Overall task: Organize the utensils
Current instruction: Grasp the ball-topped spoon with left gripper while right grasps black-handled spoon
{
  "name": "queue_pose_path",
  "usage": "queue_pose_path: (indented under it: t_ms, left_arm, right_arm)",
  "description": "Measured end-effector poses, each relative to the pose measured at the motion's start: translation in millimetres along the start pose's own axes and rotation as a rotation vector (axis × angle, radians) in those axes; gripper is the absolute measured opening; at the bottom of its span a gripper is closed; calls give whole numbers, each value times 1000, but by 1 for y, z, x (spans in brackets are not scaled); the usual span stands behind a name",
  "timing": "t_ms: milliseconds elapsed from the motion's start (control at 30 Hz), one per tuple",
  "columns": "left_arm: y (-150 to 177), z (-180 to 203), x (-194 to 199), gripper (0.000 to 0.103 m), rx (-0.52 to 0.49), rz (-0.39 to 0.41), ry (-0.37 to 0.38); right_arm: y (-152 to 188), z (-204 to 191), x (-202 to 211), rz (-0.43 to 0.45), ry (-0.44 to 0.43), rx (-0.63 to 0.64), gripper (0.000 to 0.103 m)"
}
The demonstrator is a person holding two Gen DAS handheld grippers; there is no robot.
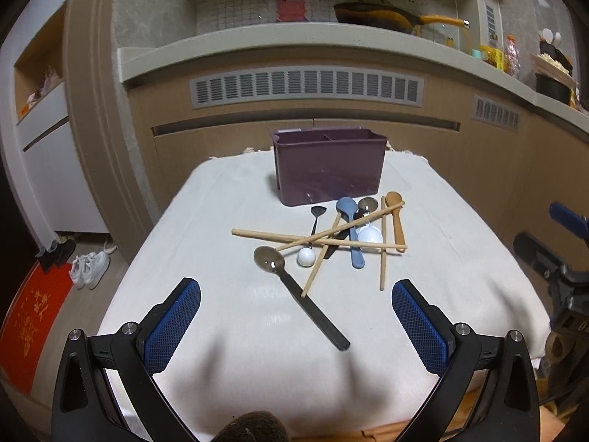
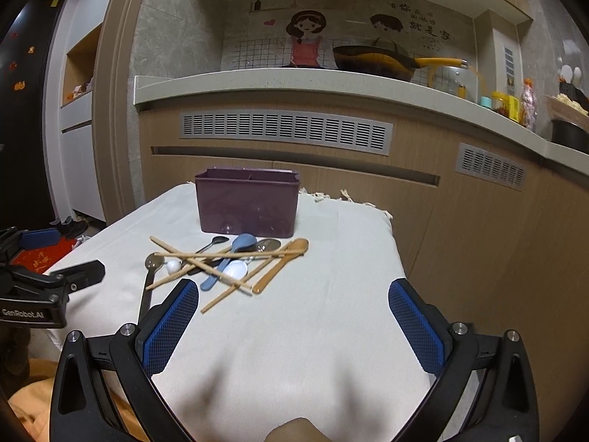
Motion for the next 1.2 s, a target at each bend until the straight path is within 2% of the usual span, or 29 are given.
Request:
queue_pose_path:
  t_ms: [100,200,333,500,567,633,733,800,867,900,933,1067,1200]
  left_arm:
    - [0,-6,-19,103,19,-54,35]
    - [0,-15,-40,103,52,-106,37]
    - [-4,-23,-61,103,41,-117,20]
    - [-11,-33,-88,103,28,-140,25]
    - [-12,-35,-95,103,13,-120,28]
    - [-13,-34,-103,103,8,-129,70]
    - [-14,-34,-115,103,55,-136,159]
    - [-13,-31,-119,102,50,-138,161]
    - [-9,-26,-121,86,15,-143,156]
    - [-7,-25,-121,66,5,-147,145]
    - [-5,-25,-123,54,1,-157,133]
    - [-5,-23,-128,49,26,-170,182]
    - [-5,-10,-131,35,14,-186,228]
  right_arm:
    - [-6,-2,-20,-37,-37,12,103]
    - [-8,-6,-43,-93,-85,29,103]
    - [-6,-13,-84,-188,-150,42,103]
    - [2,-23,-127,-267,-177,58,103]
    - [4,-25,-140,-290,-184,61,103]
    - [6,-25,-153,-309,-188,60,103]
    - [8,-24,-165,-323,-175,56,103]
    - [8,-24,-168,-329,-176,52,103]
    - [10,-25,-168,-328,-178,53,103]
    - [10,-26,-169,-327,-178,57,103]
    - [11,-27,-169,-325,-179,63,103]
    - [8,-28,-164,-303,-178,67,103]
    - [8,-31,-157,-288,-190,70,103]
Point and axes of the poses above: each gripper's, at about its wrist camera, not at the fingertips, and x roughly against the way its jaws point, z to its right, y to its underside, the point moved 5 cm from there along -x, roughly the way its jaws point, and after that the axes turned 1 degree about z, right-handed, at the moved point
